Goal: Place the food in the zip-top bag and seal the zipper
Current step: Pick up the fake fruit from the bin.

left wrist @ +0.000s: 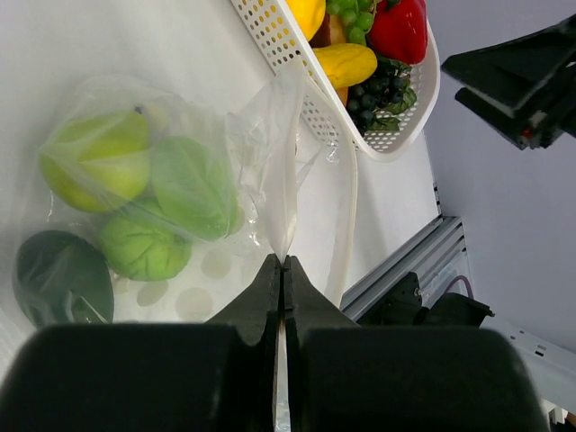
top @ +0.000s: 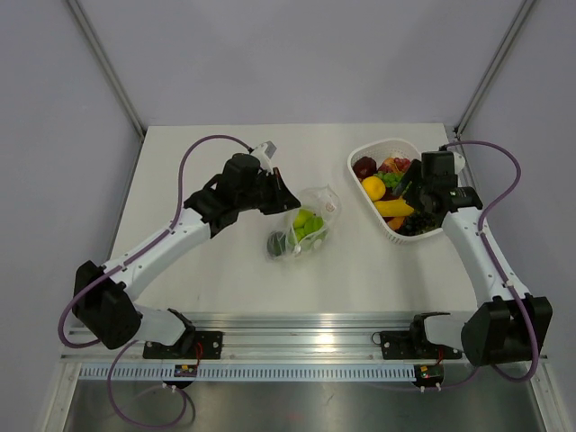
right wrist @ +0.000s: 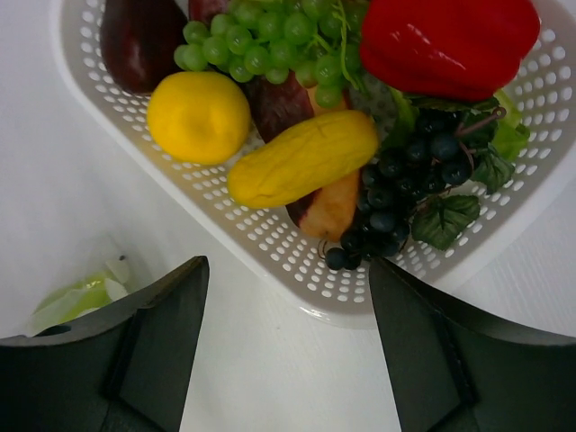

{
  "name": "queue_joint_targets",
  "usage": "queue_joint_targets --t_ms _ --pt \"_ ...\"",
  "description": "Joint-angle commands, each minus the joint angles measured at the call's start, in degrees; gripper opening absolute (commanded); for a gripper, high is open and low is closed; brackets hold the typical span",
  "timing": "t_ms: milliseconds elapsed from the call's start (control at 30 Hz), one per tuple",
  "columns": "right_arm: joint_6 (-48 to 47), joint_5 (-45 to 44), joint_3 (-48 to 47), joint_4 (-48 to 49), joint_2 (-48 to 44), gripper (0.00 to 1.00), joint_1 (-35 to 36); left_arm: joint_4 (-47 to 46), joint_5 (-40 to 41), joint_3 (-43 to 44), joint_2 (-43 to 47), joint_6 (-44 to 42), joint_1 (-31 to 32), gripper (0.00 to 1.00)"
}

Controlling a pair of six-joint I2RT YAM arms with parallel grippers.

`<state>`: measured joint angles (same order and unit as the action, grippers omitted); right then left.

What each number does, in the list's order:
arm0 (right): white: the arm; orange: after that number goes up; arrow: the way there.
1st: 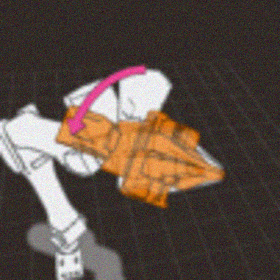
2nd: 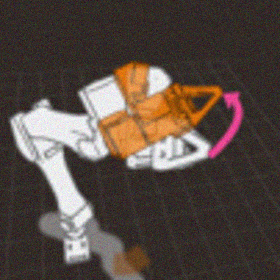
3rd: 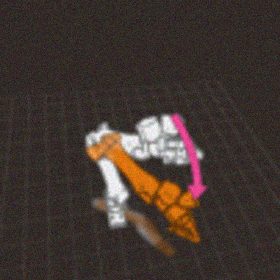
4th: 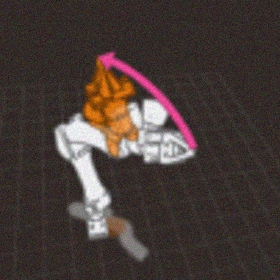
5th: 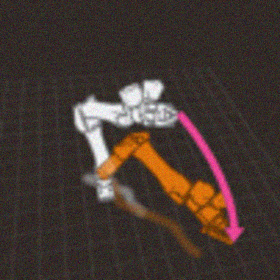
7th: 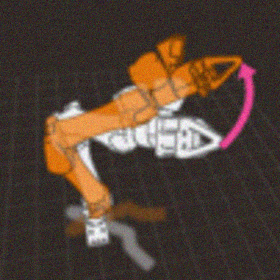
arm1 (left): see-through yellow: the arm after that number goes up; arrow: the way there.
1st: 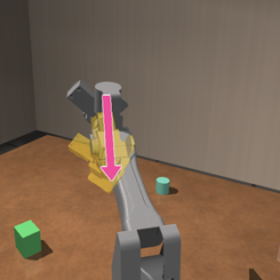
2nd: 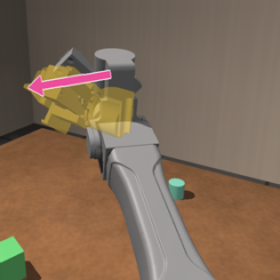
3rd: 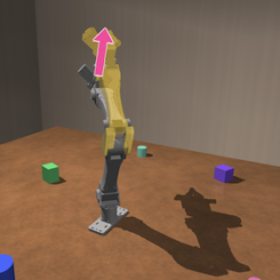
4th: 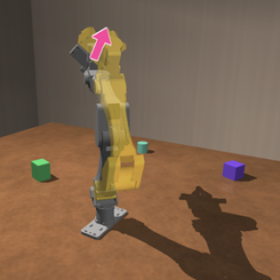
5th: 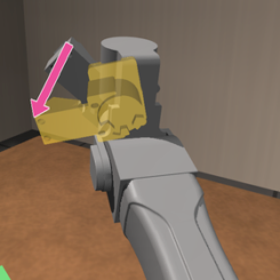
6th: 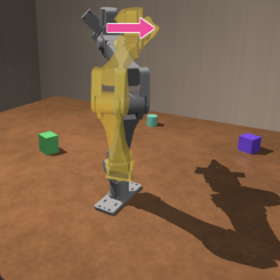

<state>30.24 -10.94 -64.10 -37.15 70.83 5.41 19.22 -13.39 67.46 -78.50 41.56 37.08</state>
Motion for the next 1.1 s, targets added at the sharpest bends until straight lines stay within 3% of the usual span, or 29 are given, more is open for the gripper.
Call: queue_joint_targets --t_ms 0,100,233,433,800,1067 --pt "-1.76 -3.29 -0.33 2.17 0.88 0.80 -0.83 -0.59 1.00 1.18 2.74 -1.31 0.27 0.00" --pt "-3.34 -7.15 -1.91 1.03 4.13 0.80 -2.50 -1.20 -0.14 0.39 2.91 -1.39 0.27 0.00" --pt "-5.89 -10.41 -4.54 0.67 8.00 0.89 -3.74 -1.38 -0.59 -0.05 3.18 -2.53 0.27 0.00" --pt "-4.76 -4.02 -5.60 2.25 12.31 0.90 -3.74 -1.38 -1.99 0.39 2.30 -3.50 0.27 0.00" --pt "1.40 -1.72 -6.39 6.99 19.00 0.82 -3.74 -0.33 -3.40 0.83 2.21 -5.00 0.27 0.00" --pt "-3.69 -2.24 -14.65 6.30 25.14 0.66 -3.74 -0.68 -4.81 0.83 2.03 -4.91 0.19 0.00"
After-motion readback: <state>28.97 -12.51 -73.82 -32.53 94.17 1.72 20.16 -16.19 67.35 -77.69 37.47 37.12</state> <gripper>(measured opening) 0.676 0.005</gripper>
